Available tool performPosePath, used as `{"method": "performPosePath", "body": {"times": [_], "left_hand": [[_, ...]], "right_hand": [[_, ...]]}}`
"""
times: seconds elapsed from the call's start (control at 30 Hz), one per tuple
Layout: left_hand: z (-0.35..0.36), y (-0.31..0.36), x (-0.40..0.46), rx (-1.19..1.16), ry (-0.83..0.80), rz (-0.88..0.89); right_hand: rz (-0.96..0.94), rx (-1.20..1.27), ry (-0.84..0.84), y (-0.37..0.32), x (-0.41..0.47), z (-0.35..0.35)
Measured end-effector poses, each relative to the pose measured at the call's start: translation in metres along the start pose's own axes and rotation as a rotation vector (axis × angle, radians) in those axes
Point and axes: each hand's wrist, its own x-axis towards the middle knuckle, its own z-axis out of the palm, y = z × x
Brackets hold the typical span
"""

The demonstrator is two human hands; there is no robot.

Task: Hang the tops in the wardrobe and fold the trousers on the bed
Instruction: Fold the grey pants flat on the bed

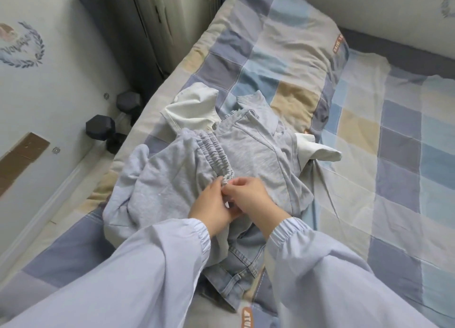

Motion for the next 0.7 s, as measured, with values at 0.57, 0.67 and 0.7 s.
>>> {"method": "performPosePath", "body": {"times": [0.57,0.67,0.7], "left_hand": [[-0.222,0.198,-0.169,0.197,-0.318,0.701],[-0.243,0.246,-0.203,0.081,-0.228,0.782],[-0.247,0.262,-0.212,0.016,-0.2,0.806]], "right_hand": [[-0.76,-0.772,0.347,-0.114,-0.217,-0.093],[-0.644,-0.77,0.508,-0.11,-0.266,-0.148],[-0.602,-0.768,0.58,-0.107,-0.282,-0.168]]}}
